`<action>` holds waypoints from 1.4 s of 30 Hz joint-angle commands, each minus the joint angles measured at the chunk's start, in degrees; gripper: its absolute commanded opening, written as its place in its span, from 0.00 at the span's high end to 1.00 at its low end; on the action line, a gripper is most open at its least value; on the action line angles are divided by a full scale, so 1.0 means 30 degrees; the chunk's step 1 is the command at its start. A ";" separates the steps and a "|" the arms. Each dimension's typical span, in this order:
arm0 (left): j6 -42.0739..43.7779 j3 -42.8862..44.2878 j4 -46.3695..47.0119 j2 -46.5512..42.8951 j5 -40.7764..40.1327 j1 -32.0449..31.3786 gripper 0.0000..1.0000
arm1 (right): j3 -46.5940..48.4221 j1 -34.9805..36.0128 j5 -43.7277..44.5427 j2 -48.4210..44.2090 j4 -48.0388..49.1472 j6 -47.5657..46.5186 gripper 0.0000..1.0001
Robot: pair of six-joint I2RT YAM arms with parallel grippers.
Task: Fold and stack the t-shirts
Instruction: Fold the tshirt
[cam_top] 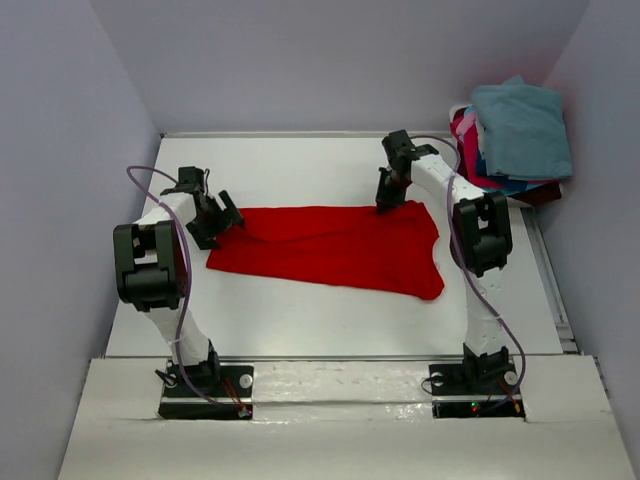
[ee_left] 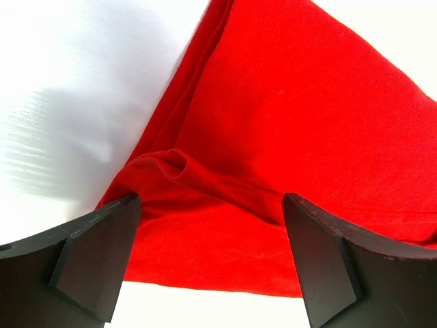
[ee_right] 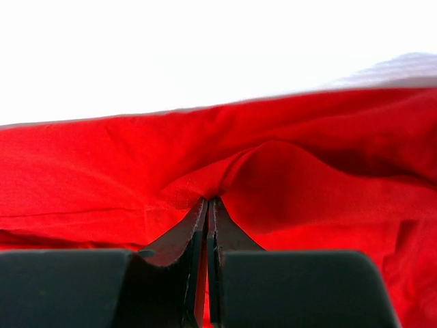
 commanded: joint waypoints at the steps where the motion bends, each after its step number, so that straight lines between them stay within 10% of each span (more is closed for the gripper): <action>1: 0.0246 0.0292 -0.0172 0.0194 0.0020 0.0048 0.01 | 0.0759 0.0036 -0.0453 0.0394 0.0366 -0.0676 0.93; 24: 0.0246 0.0028 -0.0143 0.0048 -0.0009 0.0048 0.01 | 0.3657 0.1179 -0.1595 0.2239 0.0722 -0.2141 0.93; 34: 0.0275 -0.0089 -0.0085 -0.0070 -0.0039 0.0048 0.01 | 0.2223 0.1179 0.0305 0.0426 0.0870 -0.1732 0.42; 42: 0.0246 -0.0031 -0.0114 -0.0392 0.0020 0.0048 0.01 | -0.0614 0.1179 0.1071 -0.2999 0.0574 -0.0473 0.35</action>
